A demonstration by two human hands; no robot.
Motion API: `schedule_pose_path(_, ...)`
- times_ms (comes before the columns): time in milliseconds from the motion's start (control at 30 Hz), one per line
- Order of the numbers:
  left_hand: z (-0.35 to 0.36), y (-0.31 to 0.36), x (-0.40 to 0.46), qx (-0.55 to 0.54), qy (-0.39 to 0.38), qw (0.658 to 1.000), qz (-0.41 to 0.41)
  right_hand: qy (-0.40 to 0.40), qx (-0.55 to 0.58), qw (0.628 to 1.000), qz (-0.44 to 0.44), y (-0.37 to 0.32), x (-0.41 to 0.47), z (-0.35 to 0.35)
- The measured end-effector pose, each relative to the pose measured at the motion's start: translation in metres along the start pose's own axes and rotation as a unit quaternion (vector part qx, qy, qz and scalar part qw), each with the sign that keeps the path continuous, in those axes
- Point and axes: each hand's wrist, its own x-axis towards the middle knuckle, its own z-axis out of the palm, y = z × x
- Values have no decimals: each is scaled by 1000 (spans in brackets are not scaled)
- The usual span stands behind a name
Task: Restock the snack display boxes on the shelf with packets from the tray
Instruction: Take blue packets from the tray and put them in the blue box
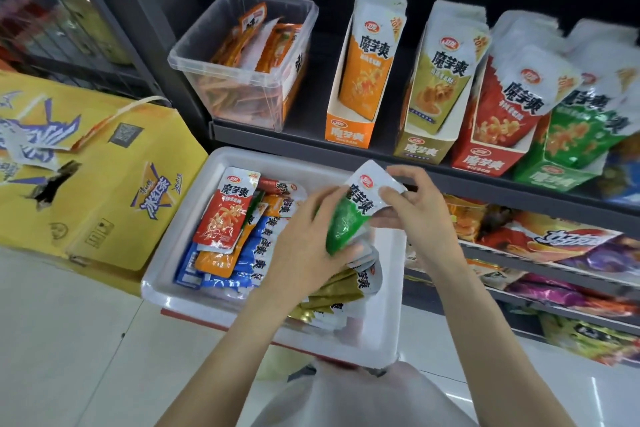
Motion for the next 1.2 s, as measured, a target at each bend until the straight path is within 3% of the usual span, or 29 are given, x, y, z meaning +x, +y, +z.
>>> schedule_pose_path(67, 0, 5, 5, -65, -10, 997, -45, -26, 47, 999, 6, -5, -3, -1)
schedule_pose_path(167, -9, 11, 12, -268, -41, 954, -131, 2, -65, 997, -28, 0, 2, -8)
schedule_pose_path(233, -15, 17, 15, -330, -55, 933, -133, 7, -123, 992, -37, 5, 5, -15)
schedule_pose_path(300, -19, 23, 20, -348, -90, 926, -114, -10, -77, 996, -31, 6, 6, -22)
schedule_pose_path(433, -14, 36, 37, -303, -131, 941, -78, 6, -28, 996, -84, -5, 1, -48)
schedule_pose_path(600, 13, 80, 83, -278, -60, 959, 4, 157, -76, 969, -174, -22, -11, -109)
schedule_pose_path(833, 58, 184, 146, -188, -34, 960, 204, 411, -206, 832, -309, -45, -11, -203)
schedule_pose_path(967, 82, 208, 164, -122, -25, 972, 198, 434, -237, 804, -331, -50, 14, -230)
schedule_pose_path(1200, 110, 202, 168, -9, -50, 990, 133, 371, -372, 809, -265, -40, 53, -248)
